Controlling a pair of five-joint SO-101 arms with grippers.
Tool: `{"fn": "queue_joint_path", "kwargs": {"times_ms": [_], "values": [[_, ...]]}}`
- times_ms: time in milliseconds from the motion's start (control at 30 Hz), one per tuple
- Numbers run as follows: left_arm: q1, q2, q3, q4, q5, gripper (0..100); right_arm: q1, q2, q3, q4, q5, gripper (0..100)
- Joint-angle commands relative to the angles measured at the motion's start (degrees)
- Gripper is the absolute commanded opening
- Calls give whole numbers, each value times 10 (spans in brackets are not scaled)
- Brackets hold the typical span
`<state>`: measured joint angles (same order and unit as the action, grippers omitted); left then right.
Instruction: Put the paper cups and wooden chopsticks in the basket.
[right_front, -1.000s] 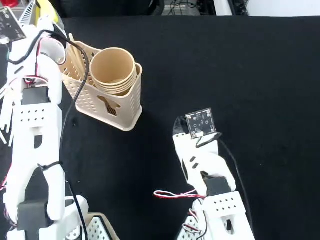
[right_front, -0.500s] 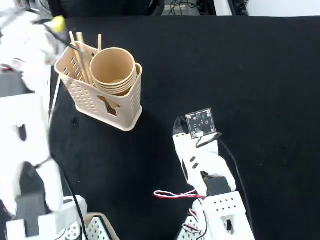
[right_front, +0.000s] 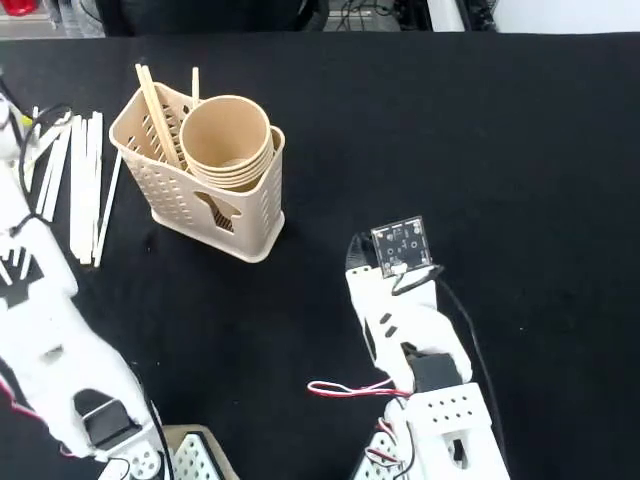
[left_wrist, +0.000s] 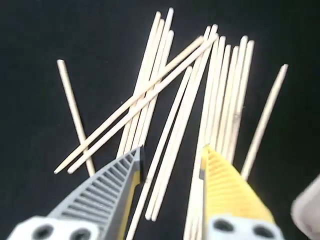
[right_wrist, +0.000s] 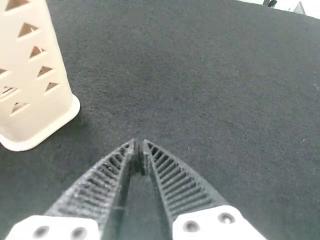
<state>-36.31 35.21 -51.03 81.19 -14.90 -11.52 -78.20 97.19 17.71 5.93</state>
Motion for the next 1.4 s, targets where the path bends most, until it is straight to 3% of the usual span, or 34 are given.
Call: {"fn": "queue_joint_path", "kwargs": {"times_ms": [0,267,633,867,1367], "values": [[-8,133,-149,-4,-41,199,-5,-6,0,-4,5,15],[24,316,-293,7,-57,200,-5,-6,0,-4,5,15],[32,389,-288,-16,-42,195,-5,-6,0,-3,5,15],[31,392,-288,-2,-41,28,-4,-6,0,-2,5,15],[36,391,-337,198,-46,29,-3,-6,0,-2,5,15]]}}
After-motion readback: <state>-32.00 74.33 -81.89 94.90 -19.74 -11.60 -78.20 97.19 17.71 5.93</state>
